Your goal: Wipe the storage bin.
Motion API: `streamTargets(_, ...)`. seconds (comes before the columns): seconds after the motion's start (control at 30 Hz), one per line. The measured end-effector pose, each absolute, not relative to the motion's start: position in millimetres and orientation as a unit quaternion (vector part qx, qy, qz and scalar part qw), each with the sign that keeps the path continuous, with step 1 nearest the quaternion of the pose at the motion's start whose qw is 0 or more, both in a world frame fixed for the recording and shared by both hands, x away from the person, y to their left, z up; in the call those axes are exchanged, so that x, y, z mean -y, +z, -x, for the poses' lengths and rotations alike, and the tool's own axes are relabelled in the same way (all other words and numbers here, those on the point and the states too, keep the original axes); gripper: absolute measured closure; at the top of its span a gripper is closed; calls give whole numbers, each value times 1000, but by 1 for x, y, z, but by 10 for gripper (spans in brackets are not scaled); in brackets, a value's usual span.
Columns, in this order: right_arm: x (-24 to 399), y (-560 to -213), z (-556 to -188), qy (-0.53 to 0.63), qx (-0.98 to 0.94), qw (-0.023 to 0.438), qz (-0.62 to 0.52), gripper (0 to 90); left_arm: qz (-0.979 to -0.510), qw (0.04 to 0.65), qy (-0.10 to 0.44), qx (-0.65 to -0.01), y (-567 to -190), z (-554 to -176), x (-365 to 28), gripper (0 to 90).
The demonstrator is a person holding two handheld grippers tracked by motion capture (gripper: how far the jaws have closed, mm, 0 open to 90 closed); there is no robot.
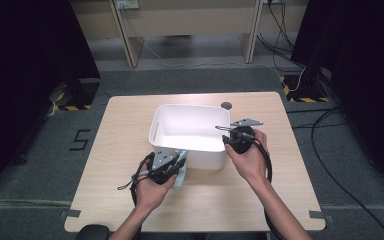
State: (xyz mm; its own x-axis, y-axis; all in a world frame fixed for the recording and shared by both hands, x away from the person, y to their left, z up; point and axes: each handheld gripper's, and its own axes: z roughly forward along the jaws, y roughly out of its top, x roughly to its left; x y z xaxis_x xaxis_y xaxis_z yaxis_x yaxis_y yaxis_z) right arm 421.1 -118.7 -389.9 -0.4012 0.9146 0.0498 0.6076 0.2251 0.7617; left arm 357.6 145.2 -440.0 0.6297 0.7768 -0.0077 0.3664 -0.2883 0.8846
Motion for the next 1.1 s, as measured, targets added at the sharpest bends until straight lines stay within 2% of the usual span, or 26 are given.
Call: streamTargets(1.1, 119, -390, -421, 366, -752, 211, -506, 691, -777, 467, 217, -362, -442, -359, -137, 792)
